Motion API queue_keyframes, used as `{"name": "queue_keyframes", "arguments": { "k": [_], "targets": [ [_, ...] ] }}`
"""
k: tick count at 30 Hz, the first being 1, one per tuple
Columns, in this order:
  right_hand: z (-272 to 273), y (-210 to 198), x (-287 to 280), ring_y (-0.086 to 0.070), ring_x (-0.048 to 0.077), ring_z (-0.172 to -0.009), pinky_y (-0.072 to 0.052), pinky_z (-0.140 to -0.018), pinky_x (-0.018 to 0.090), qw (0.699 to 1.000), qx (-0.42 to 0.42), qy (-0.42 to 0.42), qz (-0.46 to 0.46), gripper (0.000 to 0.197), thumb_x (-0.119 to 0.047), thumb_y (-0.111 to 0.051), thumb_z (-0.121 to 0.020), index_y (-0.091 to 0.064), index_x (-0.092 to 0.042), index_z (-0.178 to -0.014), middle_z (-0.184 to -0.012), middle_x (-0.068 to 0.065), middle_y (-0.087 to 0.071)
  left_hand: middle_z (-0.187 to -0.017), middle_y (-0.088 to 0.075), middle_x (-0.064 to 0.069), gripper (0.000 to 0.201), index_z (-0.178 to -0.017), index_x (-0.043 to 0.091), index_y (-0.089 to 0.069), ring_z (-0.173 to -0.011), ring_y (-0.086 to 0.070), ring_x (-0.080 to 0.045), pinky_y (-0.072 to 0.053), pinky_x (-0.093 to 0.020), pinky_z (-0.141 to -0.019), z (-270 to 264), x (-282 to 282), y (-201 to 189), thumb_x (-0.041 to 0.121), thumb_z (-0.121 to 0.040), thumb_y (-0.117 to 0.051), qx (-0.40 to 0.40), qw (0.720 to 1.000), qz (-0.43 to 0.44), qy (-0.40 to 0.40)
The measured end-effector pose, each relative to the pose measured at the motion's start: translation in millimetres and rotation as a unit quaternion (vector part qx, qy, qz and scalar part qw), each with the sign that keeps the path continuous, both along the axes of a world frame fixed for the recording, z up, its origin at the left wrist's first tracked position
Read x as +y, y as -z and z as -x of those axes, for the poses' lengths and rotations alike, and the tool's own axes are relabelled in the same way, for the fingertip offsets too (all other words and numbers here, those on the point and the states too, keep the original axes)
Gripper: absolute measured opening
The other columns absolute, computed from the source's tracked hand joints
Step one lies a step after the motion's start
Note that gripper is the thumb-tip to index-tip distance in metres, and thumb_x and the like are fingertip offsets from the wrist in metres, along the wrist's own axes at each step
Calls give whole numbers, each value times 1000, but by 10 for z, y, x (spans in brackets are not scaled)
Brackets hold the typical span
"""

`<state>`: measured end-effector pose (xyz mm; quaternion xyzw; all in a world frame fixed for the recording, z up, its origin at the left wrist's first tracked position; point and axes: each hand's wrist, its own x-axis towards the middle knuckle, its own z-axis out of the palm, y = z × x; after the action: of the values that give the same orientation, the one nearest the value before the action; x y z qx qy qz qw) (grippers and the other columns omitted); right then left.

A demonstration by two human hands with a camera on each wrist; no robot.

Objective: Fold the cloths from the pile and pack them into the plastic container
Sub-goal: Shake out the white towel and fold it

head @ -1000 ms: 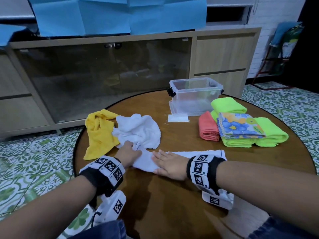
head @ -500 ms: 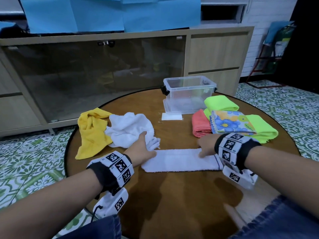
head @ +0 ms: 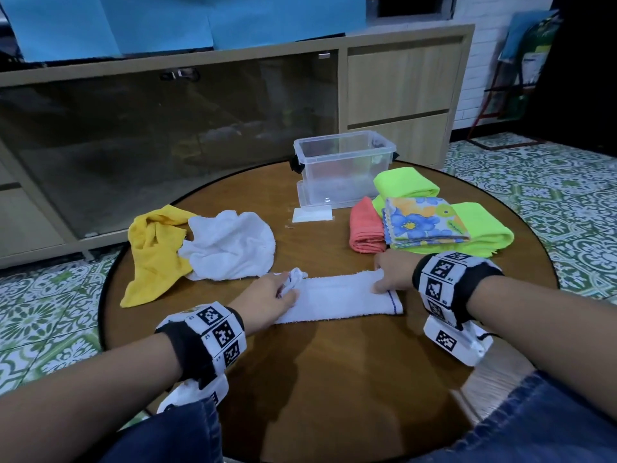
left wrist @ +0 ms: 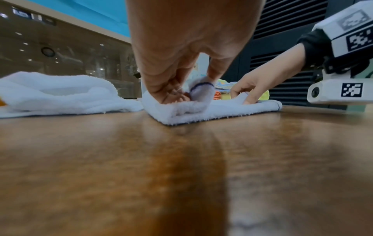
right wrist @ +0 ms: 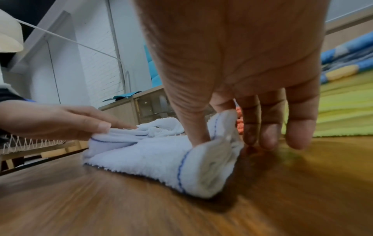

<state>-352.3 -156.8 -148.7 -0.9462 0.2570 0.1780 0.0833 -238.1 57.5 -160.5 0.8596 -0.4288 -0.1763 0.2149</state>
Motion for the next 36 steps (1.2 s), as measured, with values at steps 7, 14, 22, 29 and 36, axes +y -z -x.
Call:
{"name": "queue_keyframes", "arguments": {
  "k": [7,14,22,29,36],
  "targets": [
    [-4,89,12,-57,35,-108,-47,-68,38,996,-72,24,-42,50,-20,-60,-88,-49,8,-128,-128,24,-54,-130,-38,-1,45,-140,29,-42,-120,-33,-20,-26,-30,-103,13,-28,-20,38,-102,-20,-186,976,-111,15],
    [-13,146,-38,-46,18,-65,-25,-51,25,984,-121,88,-93,20,-20,-58,-88,-46,-8,-75,-74,8,-45,-158,4,7,53,-151,29,1,-145,14,-15,11,-42,-116,44,-99,58,44,-101,-2,-67,973,-214,51],
    [-8,167,-40,-44,19,-79,-28,-51,23,989,-103,76,-68,12,-18,-52,-91,-49,-7,-94,-80,2,-43,-156,20,0,55,-149,24,15,-144,18,-21,9,-48,-115,-6,-194,116,36,-103,-11,-71,960,-270,31],
    [-14,159,-54,-54,28,-99,-39,-70,32,987,-127,92,-46,22,-21,-50,-95,-45,-4,-108,-111,15,-55,-158,11,-1,64,-149,25,15,-146,8,-21,2,-49,-116,24,-138,76,54,-98,-9,-101,944,-307,60],
    [-27,173,-129,-29,12,-54,-19,-48,24,964,-184,169,-92,42,-24,-56,-90,-26,-16,-61,-62,2,-29,-133,-45,3,42,-135,21,-42,-121,-46,-15,-35,-25,-101,-211,26,-6,30,-95,-51,-45,993,-92,66]
  ]
}}
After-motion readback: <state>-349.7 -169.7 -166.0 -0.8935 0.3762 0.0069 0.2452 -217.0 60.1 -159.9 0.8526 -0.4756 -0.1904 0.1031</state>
